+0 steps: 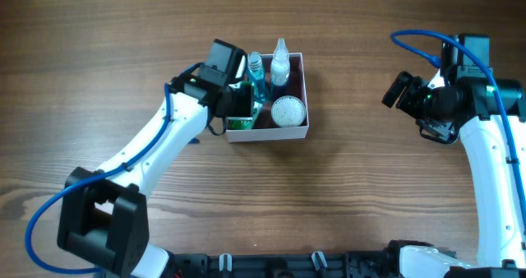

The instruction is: Pack container

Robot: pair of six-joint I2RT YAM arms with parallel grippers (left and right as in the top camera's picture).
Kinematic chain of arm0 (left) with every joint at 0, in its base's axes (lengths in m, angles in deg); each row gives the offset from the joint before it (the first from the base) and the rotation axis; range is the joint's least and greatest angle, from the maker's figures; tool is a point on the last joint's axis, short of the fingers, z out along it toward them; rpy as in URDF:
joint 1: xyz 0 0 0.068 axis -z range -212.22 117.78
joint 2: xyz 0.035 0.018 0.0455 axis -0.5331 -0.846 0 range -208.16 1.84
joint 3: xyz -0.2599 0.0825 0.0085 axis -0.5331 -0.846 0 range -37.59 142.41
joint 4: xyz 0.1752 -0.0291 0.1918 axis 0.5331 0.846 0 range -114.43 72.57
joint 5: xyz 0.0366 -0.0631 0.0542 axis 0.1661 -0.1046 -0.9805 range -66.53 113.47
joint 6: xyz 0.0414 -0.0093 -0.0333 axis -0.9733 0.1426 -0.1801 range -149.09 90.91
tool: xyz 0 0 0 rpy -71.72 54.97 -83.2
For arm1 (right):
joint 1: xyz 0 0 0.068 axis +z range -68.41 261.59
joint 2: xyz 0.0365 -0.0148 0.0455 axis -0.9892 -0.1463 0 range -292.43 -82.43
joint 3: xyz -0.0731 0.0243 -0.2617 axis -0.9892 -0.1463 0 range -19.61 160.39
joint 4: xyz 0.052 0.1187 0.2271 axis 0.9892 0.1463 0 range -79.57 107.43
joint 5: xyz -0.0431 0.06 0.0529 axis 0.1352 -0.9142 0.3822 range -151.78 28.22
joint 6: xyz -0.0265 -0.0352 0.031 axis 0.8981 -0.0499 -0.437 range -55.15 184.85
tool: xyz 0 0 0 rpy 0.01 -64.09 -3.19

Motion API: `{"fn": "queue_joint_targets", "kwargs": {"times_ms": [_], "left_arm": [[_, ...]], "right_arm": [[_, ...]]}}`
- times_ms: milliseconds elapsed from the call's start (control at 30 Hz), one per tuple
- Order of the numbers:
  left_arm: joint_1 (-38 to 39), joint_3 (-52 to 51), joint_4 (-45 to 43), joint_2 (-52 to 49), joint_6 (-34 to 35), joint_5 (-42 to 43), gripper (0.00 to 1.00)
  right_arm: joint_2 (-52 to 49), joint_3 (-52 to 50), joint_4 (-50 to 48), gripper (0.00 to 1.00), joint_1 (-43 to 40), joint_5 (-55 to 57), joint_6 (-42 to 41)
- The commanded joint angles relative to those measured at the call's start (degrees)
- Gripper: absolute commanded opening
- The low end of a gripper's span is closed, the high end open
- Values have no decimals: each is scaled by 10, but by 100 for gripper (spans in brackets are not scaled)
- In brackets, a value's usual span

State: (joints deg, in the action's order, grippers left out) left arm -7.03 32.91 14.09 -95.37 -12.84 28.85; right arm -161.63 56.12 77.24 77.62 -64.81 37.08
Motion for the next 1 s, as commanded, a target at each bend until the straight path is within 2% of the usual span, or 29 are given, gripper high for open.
{"fn": "queue_joint_targets", "kwargs": {"times_ms": [0,100,200,333,367,467,500,533,633,700,900,967], "left_arm": [[6,4,0,-8,12,10,9],[6,4,0,-8,12,10,16],[6,4,0,-8,12,10,17],[6,4,0,-8,11,10,36],[6,4,0,-8,11,10,48],[6,4,0,-8,11,10,54],[6,4,0,-8,11,10,60],[6,4,0,-8,11,8,70],[6,4,1,-7,9,3,79],[6,4,1,-6,9,1,90],[6,4,16,13,9,-31,92],[4,4,37,35,10,-64,100]], "right_arm": [[-2,-3,1,100,-1,-9,5],[-2,-3,1,100,-1,-9,4],[-2,-3,1,100,-1,-9,6],[-2,-3,1,100,-1,-9,6],[-2,-3,1,100,-1,-9,6],[-2,-3,1,100,-1,-9,6],[-2,-3,1,100,-1,-9,6],[-2,-3,1,100,-1,-9,6],[-2,-3,1,100,-1,-9,6],[-2,-3,2,100,-1,-9,6],[-2,-3,3,100,-1,-9,6],[-2,-3,3,100,-1,-9,7]]}}
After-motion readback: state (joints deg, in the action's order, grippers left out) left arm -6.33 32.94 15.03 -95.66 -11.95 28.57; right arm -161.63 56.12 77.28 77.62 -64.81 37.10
